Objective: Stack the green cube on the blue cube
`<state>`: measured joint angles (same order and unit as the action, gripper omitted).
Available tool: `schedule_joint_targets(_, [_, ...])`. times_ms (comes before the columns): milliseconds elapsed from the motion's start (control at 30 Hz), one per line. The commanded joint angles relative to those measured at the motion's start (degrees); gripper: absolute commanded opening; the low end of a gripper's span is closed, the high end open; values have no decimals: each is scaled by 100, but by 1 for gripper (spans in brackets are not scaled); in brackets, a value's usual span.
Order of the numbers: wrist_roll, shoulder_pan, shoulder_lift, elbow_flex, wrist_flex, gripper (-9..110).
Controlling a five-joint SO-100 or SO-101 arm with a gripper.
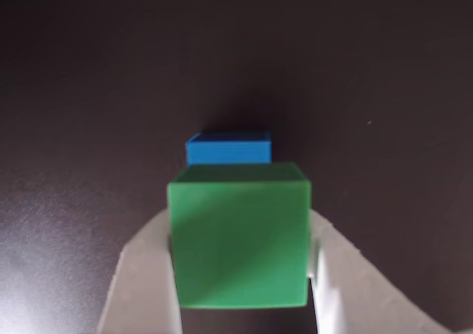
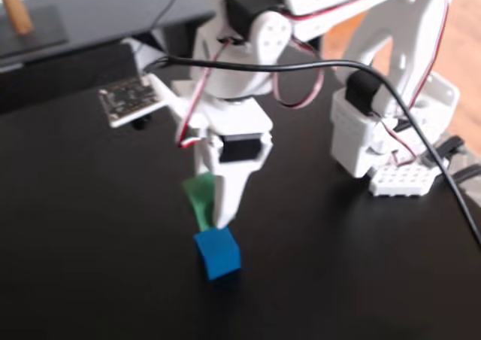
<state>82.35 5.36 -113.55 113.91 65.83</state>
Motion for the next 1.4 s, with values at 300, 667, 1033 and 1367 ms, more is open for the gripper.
schedule_joint_targets(300, [-35, 9, -281, 809, -1512, 0])
schedule_joint_targets(667, [141, -123, -97, 1195, -1802, 0])
schedule_joint_targets(1033, [62, -97, -114, 1239, -1679, 0])
schedule_joint_targets(1367, [-53, -9, -211, 1292, -1608, 0])
